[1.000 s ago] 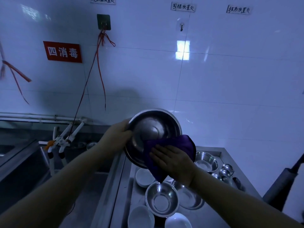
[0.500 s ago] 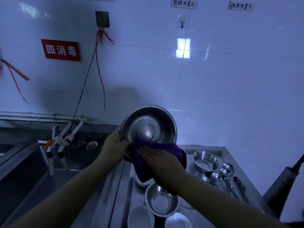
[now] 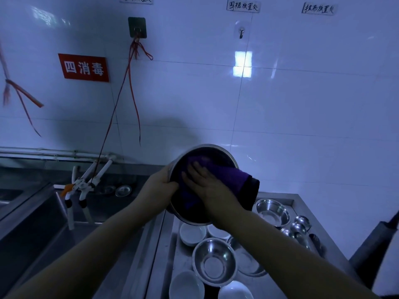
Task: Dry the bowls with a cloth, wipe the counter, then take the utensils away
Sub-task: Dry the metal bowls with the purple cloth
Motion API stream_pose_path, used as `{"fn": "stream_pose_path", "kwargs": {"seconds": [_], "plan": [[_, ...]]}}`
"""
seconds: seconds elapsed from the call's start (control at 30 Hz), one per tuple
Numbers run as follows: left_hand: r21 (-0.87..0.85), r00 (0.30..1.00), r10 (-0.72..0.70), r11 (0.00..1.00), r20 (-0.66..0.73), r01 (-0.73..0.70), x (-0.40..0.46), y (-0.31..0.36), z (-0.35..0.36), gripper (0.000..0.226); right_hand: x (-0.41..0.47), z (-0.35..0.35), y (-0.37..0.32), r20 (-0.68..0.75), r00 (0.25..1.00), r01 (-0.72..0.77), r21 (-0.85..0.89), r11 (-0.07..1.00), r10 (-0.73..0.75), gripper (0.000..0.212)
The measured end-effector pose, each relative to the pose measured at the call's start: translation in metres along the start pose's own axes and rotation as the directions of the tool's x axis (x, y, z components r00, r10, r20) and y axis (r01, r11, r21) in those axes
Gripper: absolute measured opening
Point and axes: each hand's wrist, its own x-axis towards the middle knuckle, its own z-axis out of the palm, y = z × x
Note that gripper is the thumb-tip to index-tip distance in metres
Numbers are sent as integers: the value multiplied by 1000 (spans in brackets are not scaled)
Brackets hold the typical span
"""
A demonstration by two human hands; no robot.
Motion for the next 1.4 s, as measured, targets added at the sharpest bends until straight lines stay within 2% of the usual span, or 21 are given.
{"fn": "stream_pose_path", "kwargs": {"seconds": [0.1,0.2,0.4,0.53,0.63,0.77,0.83,0.9,0.97,1.03,1.13,1.23,1.33,1.4], "plan": [[1,1000,9,1000,7,-9,2,5,-7,51,-5,14,-11,81,994,68,58,996,-72,70],[18,1000,14,1000,14,-15,1,5,-16,55,-20,14,-8,137,989,45,96,994,-58,65],[106,999,9,994,48,-14,0,13,-20,56,-31,-1,12,167,986,25,-64,998,-14,57],[137,997,15,990,81,-26,1,14,-14,57,-21,1,11,112,994,1,-118,993,13,61],[119,994,-11,993,107,-2,-1,11,-8,57,-13,-1,6,35,994,102,-89,991,-99,61],[167,988,-42,986,147,17,2,12,-11,48,-10,-21,19,-16,952,278,-362,890,-304,46],[245,983,-38,969,178,-7,5,16,-14,45,-10,-31,29,8,946,286,-489,824,-324,44],[318,984,-11,947,180,-47,7,22,-16,45,-13,-35,36,2,957,247,-524,815,-289,46],[365,989,20,928,148,-74,6,25,-19,48,-18,-32,39,-47,973,171,-500,849,-224,47],[332,997,53,941,57,-69,5,25,-23,54,-27,-27,37,-131,983,65,-420,905,-132,44],[126,996,46,991,-74,-37,2,23,-21,55,-44,-10,26,-219,976,-48,-191,980,6,48],[-49,988,-9,999,-152,1,-3,17,-5,53,-56,13,-1,-243,964,-115,1,993,112,50],[-180,980,-120,979,-161,91,-5,11,12,43,-55,29,-25,-271,951,-132,76,988,148,62],[-237,978,-170,962,-120,138,-6,8,13,38,-54,33,-25,-307,946,-89,42,995,98,61]]}}
